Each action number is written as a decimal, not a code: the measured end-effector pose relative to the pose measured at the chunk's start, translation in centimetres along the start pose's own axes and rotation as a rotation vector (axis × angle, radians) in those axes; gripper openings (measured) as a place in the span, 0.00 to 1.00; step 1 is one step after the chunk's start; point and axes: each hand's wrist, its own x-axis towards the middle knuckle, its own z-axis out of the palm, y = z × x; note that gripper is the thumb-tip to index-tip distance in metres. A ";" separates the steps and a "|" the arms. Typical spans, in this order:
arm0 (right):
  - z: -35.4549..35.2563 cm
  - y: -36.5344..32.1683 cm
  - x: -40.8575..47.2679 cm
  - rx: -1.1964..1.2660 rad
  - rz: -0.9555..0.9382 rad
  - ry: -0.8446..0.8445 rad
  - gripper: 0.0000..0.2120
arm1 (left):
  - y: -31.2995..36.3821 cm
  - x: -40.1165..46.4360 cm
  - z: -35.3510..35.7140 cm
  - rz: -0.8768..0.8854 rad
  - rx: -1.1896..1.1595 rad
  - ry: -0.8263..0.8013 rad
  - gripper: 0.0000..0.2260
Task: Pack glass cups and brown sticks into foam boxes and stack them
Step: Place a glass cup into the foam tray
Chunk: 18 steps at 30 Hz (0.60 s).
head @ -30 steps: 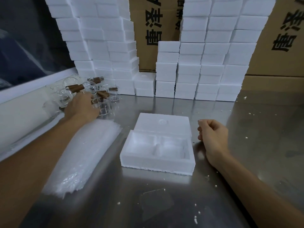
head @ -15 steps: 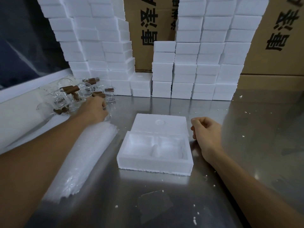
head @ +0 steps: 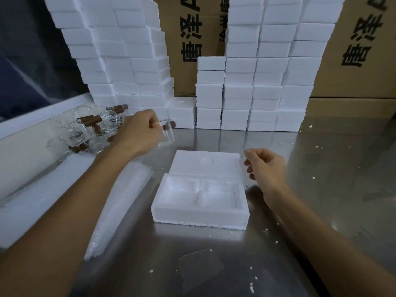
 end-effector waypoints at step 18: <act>0.8 -9.3 -5.1 -0.555 -0.601 -0.691 0.19 | 5.6 -5.8 -1.8 0.273 -0.877 -0.452 0.04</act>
